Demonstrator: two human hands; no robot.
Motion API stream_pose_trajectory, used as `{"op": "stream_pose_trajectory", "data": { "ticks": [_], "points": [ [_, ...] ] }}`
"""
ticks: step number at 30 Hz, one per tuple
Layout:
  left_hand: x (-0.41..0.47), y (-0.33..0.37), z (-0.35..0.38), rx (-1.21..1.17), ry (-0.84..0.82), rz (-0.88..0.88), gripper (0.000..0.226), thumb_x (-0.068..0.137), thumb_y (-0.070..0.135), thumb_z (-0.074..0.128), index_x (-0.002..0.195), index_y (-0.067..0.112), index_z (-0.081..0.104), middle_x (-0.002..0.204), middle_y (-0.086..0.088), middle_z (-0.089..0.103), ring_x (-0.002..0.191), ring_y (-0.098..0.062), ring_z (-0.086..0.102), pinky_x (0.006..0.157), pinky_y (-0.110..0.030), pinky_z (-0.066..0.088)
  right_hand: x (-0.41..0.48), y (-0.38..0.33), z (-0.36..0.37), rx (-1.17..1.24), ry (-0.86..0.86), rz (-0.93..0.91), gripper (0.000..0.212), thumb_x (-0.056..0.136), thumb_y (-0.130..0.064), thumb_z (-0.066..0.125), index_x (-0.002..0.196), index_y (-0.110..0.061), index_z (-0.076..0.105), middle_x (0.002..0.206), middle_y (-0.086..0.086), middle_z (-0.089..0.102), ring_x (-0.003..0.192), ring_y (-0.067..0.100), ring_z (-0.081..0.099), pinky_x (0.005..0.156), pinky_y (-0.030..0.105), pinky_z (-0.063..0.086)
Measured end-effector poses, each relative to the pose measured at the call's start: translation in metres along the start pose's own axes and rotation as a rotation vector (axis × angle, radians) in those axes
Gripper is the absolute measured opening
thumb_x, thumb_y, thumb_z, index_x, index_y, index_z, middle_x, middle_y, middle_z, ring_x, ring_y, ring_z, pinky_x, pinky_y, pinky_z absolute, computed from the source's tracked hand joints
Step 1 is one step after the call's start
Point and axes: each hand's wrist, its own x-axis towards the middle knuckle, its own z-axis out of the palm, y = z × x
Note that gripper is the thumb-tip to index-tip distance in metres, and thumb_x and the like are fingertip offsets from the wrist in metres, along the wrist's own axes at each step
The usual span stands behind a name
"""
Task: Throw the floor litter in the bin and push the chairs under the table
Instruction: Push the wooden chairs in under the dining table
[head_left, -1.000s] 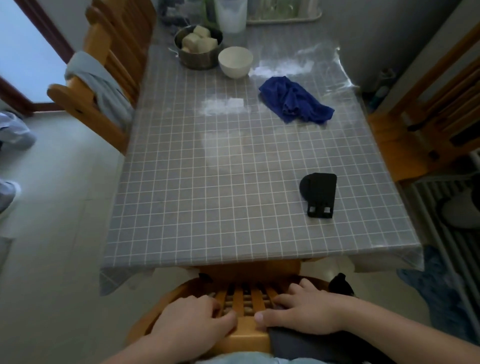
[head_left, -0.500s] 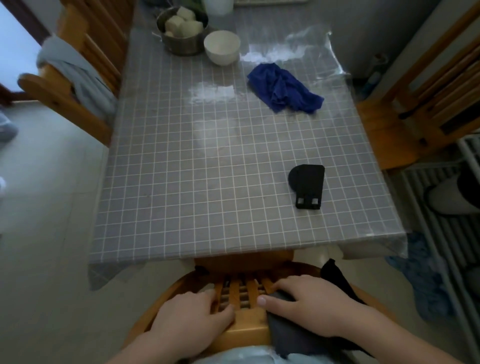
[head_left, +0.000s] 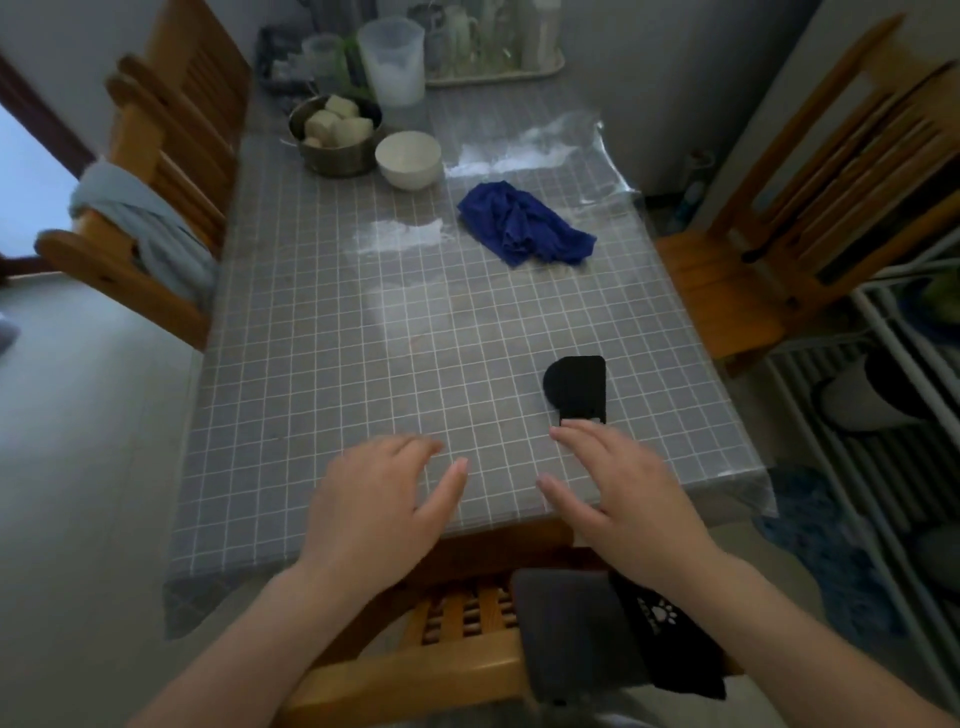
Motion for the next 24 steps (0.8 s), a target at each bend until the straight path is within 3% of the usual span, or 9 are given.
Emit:
{"op": "stream_pose_trajectory", "data": {
  "ticks": [6, 10, 14, 20, 24],
  "points": [
    [0.041, 0.062, -0.029, 0.157, 0.194, 0.140, 0.059, 0.090, 0.060, 0.030, 0.121, 0.023, 0.063, 0.122, 0.003, 0.066, 0.113, -0.016, 0.060, 0.094, -0.036, 0.045, 0.009, 0.027, -0.054, -0.097, 0.332, 0.011, 0.062, 0.090, -0.056, 0.038, 0.140, -0.020, 0.041, 0.148, 0.001, 0.042, 0.139, 0.018, 0.032, 0.114, 0.044, 0.028],
    [0.053, 0.130, -0.031, 0.191, 0.255, 0.202, 0.057, 0.090, 0.060, 0.032, 0.119, 0.022, 0.064, 0.121, 0.002, 0.067, 0.112, -0.018, 0.060, 0.093, -0.037, 0.045, -0.010, 0.068, -0.097, -0.129, 0.450, 0.043, 0.063, 0.092, -0.052, 0.047, 0.145, -0.021, 0.033, 0.153, 0.001, 0.036, 0.143, 0.017, 0.025, 0.115, 0.038, 0.019],
    [0.059, 0.213, -0.014, 0.187, 0.335, 0.252, 0.056, 0.089, 0.059, 0.036, 0.118, 0.021, 0.065, 0.121, 0.000, 0.067, 0.113, -0.020, 0.060, 0.094, -0.038, 0.045, -0.046, 0.125, -0.149, -0.134, 0.518, 0.048, 0.069, 0.091, -0.056, 0.043, 0.149, -0.023, 0.025, 0.156, 0.000, 0.028, 0.145, 0.016, 0.019, 0.117, 0.039, 0.015],
    [0.062, 0.347, 0.031, 0.120, 0.428, 0.255, 0.052, 0.090, 0.059, 0.038, 0.115, 0.022, 0.065, 0.118, 0.000, 0.068, 0.111, -0.021, 0.061, 0.093, -0.039, 0.046, -0.105, 0.240, -0.221, -0.256, 0.577, 0.042, 0.069, 0.091, -0.055, 0.040, 0.148, -0.019, 0.027, 0.154, 0.004, 0.034, 0.144, 0.018, 0.023, 0.114, 0.035, 0.013],
    [0.068, 0.418, 0.050, 0.086, 0.440, 0.269, 0.053, 0.090, 0.060, 0.035, 0.115, 0.024, 0.064, 0.119, 0.002, 0.067, 0.111, -0.019, 0.060, 0.092, -0.038, 0.046, -0.129, 0.295, -0.265, -0.292, 0.605, 0.052, 0.069, 0.090, -0.055, 0.041, 0.147, -0.018, 0.028, 0.152, 0.005, 0.036, 0.143, 0.020, 0.025, 0.116, 0.042, 0.020]
  ]
}}
